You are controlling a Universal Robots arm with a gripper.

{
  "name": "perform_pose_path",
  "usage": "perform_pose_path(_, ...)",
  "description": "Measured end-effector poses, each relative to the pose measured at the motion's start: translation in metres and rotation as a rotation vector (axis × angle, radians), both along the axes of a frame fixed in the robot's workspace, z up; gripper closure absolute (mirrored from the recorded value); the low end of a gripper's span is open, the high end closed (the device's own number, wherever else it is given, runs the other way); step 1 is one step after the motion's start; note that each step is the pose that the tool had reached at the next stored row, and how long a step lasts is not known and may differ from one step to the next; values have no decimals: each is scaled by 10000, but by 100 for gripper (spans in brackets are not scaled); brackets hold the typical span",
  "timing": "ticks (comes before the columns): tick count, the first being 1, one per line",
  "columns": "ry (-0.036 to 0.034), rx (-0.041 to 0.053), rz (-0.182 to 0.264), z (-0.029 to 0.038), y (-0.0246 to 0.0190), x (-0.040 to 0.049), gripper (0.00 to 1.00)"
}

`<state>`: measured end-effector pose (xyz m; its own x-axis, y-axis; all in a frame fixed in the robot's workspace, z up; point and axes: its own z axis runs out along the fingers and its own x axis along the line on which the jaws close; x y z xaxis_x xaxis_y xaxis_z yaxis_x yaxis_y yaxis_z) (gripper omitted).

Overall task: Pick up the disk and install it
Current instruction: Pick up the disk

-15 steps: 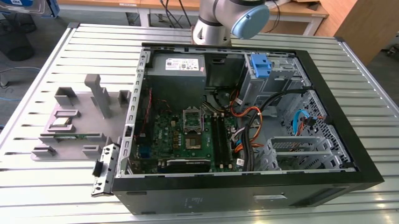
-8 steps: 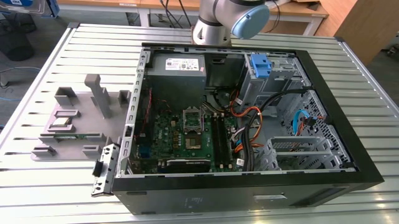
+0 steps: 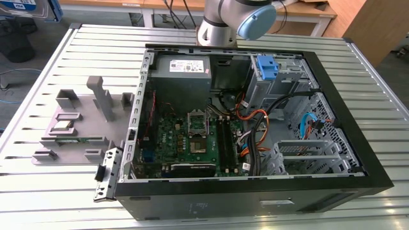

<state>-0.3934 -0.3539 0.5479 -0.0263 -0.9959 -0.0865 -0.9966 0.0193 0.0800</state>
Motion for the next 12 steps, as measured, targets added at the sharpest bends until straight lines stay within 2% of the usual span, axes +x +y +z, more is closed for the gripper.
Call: perform_pose_path(12, -33, 1, 1, -153, -16, 0, 65)
